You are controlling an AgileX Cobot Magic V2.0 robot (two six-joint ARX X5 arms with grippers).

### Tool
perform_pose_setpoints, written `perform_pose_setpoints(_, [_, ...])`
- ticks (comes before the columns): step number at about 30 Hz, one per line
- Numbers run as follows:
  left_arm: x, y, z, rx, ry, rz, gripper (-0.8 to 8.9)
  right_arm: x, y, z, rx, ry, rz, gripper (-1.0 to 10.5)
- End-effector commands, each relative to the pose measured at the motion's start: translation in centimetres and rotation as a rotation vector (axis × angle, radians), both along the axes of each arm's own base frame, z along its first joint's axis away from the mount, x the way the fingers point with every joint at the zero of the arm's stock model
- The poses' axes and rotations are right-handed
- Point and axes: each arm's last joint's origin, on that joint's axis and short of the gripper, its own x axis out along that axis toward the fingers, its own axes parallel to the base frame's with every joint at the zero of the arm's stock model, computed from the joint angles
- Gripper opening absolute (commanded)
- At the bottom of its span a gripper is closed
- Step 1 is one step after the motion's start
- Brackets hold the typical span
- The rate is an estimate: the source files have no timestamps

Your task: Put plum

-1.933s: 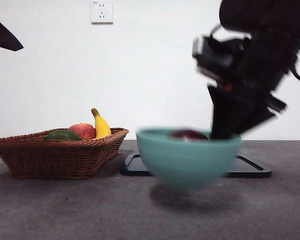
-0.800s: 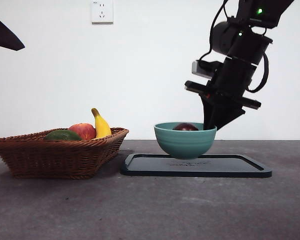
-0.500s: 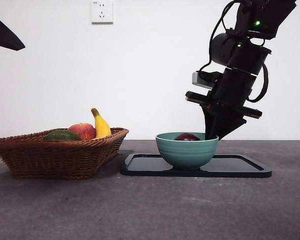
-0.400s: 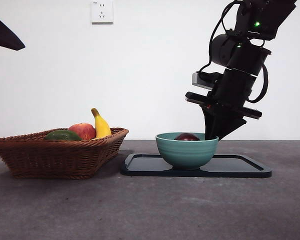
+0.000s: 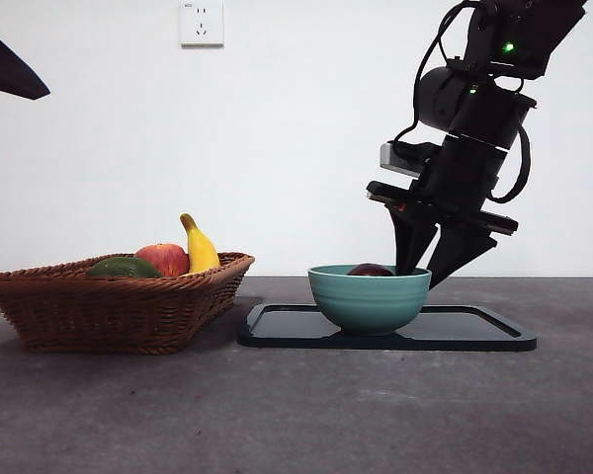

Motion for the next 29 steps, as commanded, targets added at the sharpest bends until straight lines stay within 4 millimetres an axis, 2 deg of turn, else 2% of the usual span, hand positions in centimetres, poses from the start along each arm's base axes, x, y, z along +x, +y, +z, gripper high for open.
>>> perform_pose_setpoints(1, [0.1, -0.1, 0.2, -0.009, -0.016, -0.015, 4.01, 0.5, 0.1, 0.9, 0.003, -0.022, -0.009, 2.2])
perform_pose_setpoints(4, [0.1, -0.1, 0.2, -0.009, -0.016, -0.015, 4.01, 0.3, -0.1, 2.2, -0.015, -0.049, -0.022, 2.3])
perform_pose_setpoints(11, [0.1, -0.1, 0.2, -0.009, -0.017, -0.015, 4.01, -1.8, -1.3, 8.1, 0.005, -0.177, -0.032, 2.3])
perform_pose_setpoints(17, [0.2, -0.2, 0.3, -0.013, -0.028, -0.015, 4.01, -6.0, -2.5, 14.0, 0.034, -0.302, -0.005, 2.3])
perform_pose_setpoints(21, [0.3, -0.2, 0.3, -0.018, -0.04, -0.015, 4.01, -9.9, -3.6, 17.2, 0.06, -0.331, 0.025, 2.3])
perform_pose_setpoints(25, [0.3, -0.2, 0.4, -0.018, -0.041, -0.015, 4.01, -13.3, -4.6, 19.3, 0.073, -0.353, 0.046, 2.3])
perform_pose_setpoints(29, [0.3, -0.2, 0.4, -0.018, -0.042, -0.015, 4.01, -16.2, -5.2, 20.3, 0.089, -0.36, 0.065, 2.3])
